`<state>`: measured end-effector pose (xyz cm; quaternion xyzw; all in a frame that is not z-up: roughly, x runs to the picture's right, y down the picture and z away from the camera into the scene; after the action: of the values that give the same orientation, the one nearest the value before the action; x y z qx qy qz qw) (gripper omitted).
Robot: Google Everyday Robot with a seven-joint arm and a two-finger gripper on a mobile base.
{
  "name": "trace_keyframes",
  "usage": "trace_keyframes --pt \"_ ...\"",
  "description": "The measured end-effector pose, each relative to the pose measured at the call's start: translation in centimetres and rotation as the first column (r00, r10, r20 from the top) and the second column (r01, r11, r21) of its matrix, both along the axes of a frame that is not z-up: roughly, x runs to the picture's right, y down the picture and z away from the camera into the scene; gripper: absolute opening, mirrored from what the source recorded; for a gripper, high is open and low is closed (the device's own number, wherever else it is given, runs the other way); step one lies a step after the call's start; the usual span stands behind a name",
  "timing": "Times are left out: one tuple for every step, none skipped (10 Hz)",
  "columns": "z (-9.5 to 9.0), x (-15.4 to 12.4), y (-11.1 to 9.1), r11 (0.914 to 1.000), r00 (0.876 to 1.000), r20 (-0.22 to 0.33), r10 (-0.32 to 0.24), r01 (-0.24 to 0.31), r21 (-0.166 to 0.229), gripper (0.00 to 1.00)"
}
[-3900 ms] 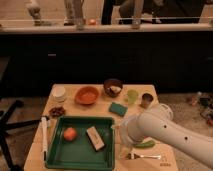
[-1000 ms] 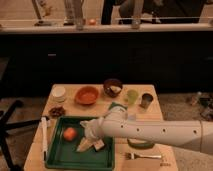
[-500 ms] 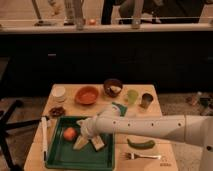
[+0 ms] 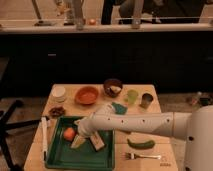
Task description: Place apple in paper cup
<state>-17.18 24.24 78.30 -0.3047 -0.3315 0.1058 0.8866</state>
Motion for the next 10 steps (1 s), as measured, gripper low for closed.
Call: trace_keyframes --pt "0.4 -0.1 0.1 1.0000 1.000 0.003 0.002 -0.002 -0.007 0.80" --pt "0.9 -0.2 0.1 0.9998 1.000 0.007 0.004 -0.004 -0.018 0.80" --pt "1.3 -0.4 0.2 0.9997 1.000 0.012 0.000 0.000 -0.026 0.80" --pt "1.5 -0.7 0.2 0.9995 1.000 0.017 -0.004 0.005 -0.031 0.80" --pt "1.7 -1.0 0.2 0.9993 1.000 0.022 -0.008 0.009 -0.036 0.80" --pt "1.9 -1.1 0.2 0.9992 1.000 0.026 -0.011 0.012 -0.039 0.80" --pt "1.9 -1.3 0.2 0.9991 1.000 0.028 -0.011 0.012 -0.040 0.80" --pt "1.9 -1.4 0.1 0.9991 0.999 0.032 -0.011 0.012 -0.040 0.80" --pt "1.8 -1.6 0.1 0.9992 0.999 0.035 -0.011 0.012 -0.039 0.80" --pt "1.7 -1.7 0.1 0.9992 0.999 0.038 -0.011 0.013 -0.037 0.79"
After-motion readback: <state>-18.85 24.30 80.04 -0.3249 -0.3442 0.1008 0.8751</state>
